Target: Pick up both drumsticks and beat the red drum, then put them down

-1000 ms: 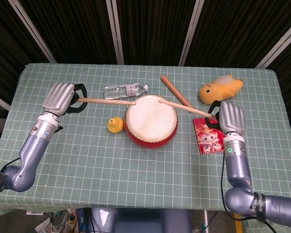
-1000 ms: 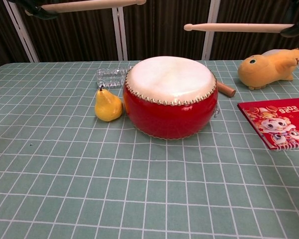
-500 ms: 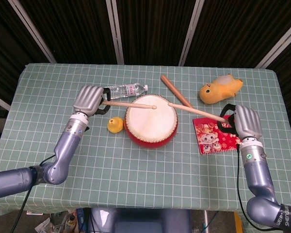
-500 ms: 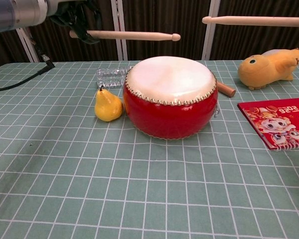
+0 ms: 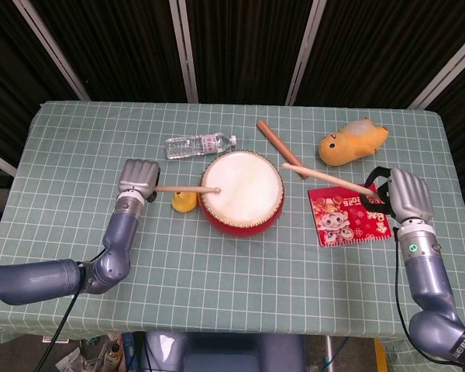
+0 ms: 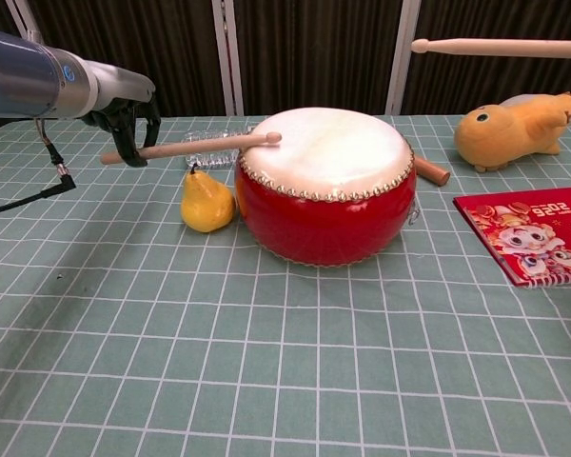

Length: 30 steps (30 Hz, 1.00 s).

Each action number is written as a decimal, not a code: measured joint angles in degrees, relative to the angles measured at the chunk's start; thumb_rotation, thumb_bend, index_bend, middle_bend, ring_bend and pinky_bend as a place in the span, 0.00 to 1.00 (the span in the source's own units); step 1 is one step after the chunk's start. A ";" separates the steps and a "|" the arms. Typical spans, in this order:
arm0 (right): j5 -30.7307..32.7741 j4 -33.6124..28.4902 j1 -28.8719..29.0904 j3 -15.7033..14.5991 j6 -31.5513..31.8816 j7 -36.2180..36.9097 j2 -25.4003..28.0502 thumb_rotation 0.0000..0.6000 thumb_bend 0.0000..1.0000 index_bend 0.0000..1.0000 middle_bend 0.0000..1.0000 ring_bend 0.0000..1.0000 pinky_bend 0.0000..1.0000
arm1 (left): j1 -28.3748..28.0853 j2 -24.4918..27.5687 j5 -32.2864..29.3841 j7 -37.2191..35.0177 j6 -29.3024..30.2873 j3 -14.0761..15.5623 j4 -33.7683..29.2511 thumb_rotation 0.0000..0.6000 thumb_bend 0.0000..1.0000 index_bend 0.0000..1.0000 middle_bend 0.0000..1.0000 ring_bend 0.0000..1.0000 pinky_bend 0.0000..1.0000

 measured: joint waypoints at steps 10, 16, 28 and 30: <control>-2.30 -2.20 -0.10 0.73 2.28 -0.04 -0.43 1.00 0.74 0.98 1.00 1.00 1.00 | 3.42 2.93 23.01 -17.30 3.56 -4.23 -1.94 1.00 0.52 0.78 1.00 1.00 1.00; -3.84 -4.07 0.22 2.10 1.60 1.54 -0.27 1.00 0.74 0.98 1.00 1.00 1.00 | 7.16 8.05 35.42 -29.05 5.12 -7.87 -4.63 1.00 0.52 0.78 1.00 1.00 1.00; -0.98 -1.67 4.47 0.70 -0.47 -2.17 -7.11 1.00 0.74 0.98 1.00 1.00 1.00 | 9.13 12.00 36.46 -30.97 1.49 -8.00 -5.15 1.00 0.52 0.78 1.00 1.00 1.00; 0.41 1.02 6.09 -0.72 -0.12 -5.61 -10.53 1.00 0.74 0.98 1.00 1.00 1.00 | 9.37 12.12 37.13 -31.32 0.57 -7.31 -4.80 1.00 0.52 0.78 1.00 1.00 1.00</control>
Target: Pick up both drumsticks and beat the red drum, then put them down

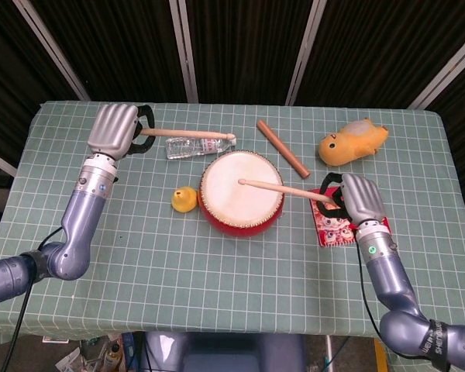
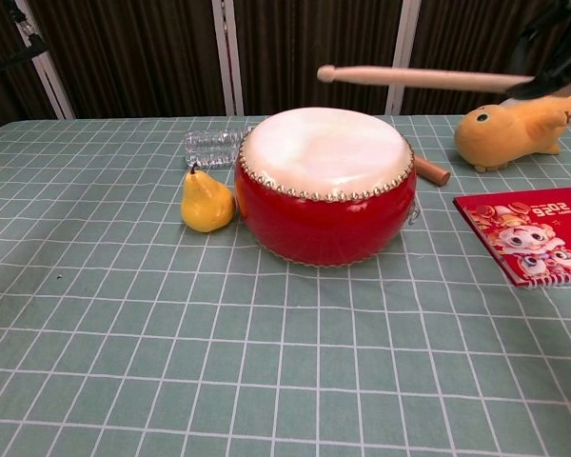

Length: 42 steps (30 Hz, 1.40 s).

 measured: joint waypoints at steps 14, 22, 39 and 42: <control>1.76 12.82 5.58 -7.08 16.07 -27.03 -13.50 1.00 0.74 0.98 1.00 1.00 1.00 | 0.52 -0.26 0.74 -1.31 -1.72 1.15 1.59 1.00 0.52 0.78 1.00 1.00 1.00; -2.12 2.98 1.92 -1.65 17.51 -15.78 -6.10 1.00 0.74 0.98 1.00 1.00 1.00 | -0.99 -1.37 -0.62 0.25 -0.23 -0.03 -0.14 1.00 0.52 0.78 1.00 1.00 1.00; -10.03 0.52 -8.10 -1.05 10.51 -0.60 5.45 1.00 0.74 0.98 1.00 1.00 1.00 | -7.74 -14.41 -8.24 11.76 3.00 1.88 5.86 1.00 0.52 0.78 1.00 1.00 1.00; -10.58 1.96 -9.01 -1.27 9.15 0.76 6.17 1.00 0.74 0.98 1.00 1.00 1.00 | -8.65 -16.31 -10.05 15.74 2.65 3.75 8.64 1.00 0.53 0.78 1.00 1.00 1.00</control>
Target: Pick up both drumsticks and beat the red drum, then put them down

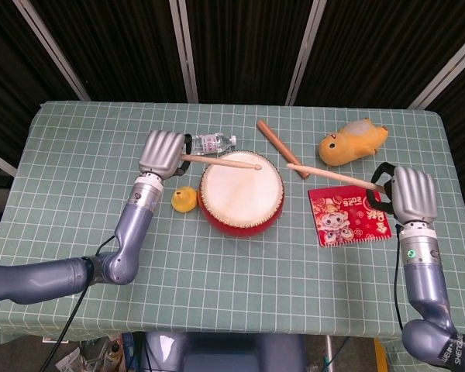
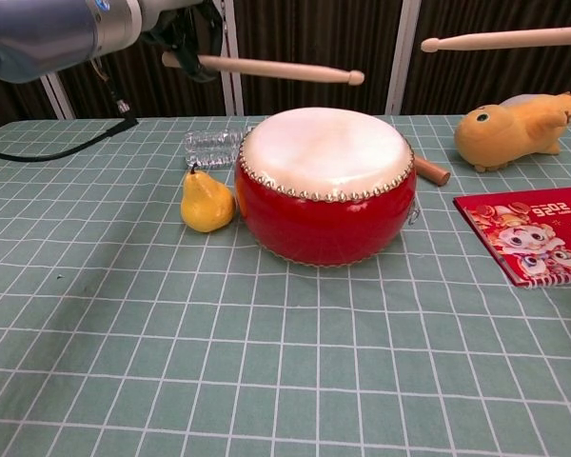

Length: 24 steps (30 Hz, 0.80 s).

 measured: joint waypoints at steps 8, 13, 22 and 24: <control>-1.12 1.40 -1.95 -0.24 -1.83 2.32 1.57 1.00 0.74 0.98 1.00 1.00 1.00 | -4.54 -1.05 -20.64 22.59 -0.12 4.49 0.41 1.00 0.53 0.78 1.00 1.00 1.00; -2.77 0.36 -2.92 -0.27 -0.80 2.70 1.81 1.00 0.74 0.98 1.00 1.00 1.00 | -5.10 -0.25 -29.78 28.16 0.83 4.19 -0.98 1.00 0.53 0.78 1.00 1.00 1.00; -7.64 -2.83 -5.90 -1.19 0.26 5.57 4.07 1.00 0.74 0.98 1.00 1.00 1.00 | 0.10 6.09 -11.48 11.43 4.94 2.30 -12.35 1.00 0.53 0.78 1.00 1.00 1.00; -9.75 -3.28 -7.00 -1.95 -0.59 7.75 5.10 1.00 0.74 0.98 1.00 1.00 1.00 | 2.60 8.88 -5.86 7.56 6.31 2.44 -18.13 1.00 0.53 0.78 1.00 1.00 1.00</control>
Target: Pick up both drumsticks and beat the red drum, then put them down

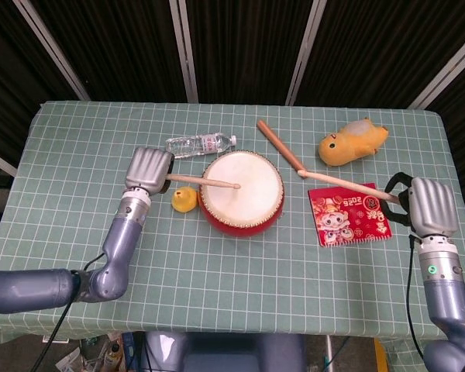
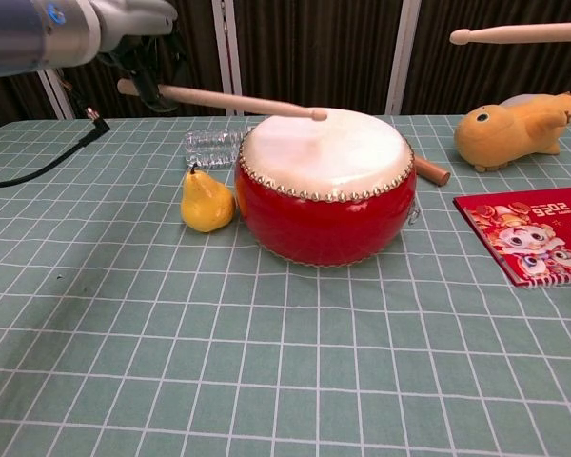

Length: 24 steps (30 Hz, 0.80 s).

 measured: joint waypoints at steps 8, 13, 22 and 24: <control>-12.89 1.13 -5.78 -6.18 -1.45 5.10 1.51 1.00 0.74 0.98 1.00 1.00 1.00 | 11.66 9.52 12.51 -8.33 5.75 5.82 -18.18 1.00 0.53 0.78 1.00 1.00 1.00; -18.97 3.57 -8.40 -10.62 -2.85 6.38 0.20 1.00 0.74 0.98 1.00 1.00 1.00 | 16.31 10.03 16.44 -10.61 8.04 10.26 -20.22 1.00 0.53 0.77 1.00 1.00 1.00; -22.25 9.35 -10.33 -13.82 -4.26 3.36 -5.68 1.00 0.74 0.98 1.00 1.00 1.00 | 20.02 4.71 19.04 -11.13 9.36 13.73 -17.17 1.00 0.53 0.77 1.00 1.00 1.00; -21.96 10.84 -10.44 -13.95 -4.68 2.65 -7.06 1.00 0.74 0.98 1.00 1.00 1.00 | 20.27 2.99 19.17 -10.77 9.19 13.97 -15.50 1.00 0.53 0.77 1.00 1.00 1.00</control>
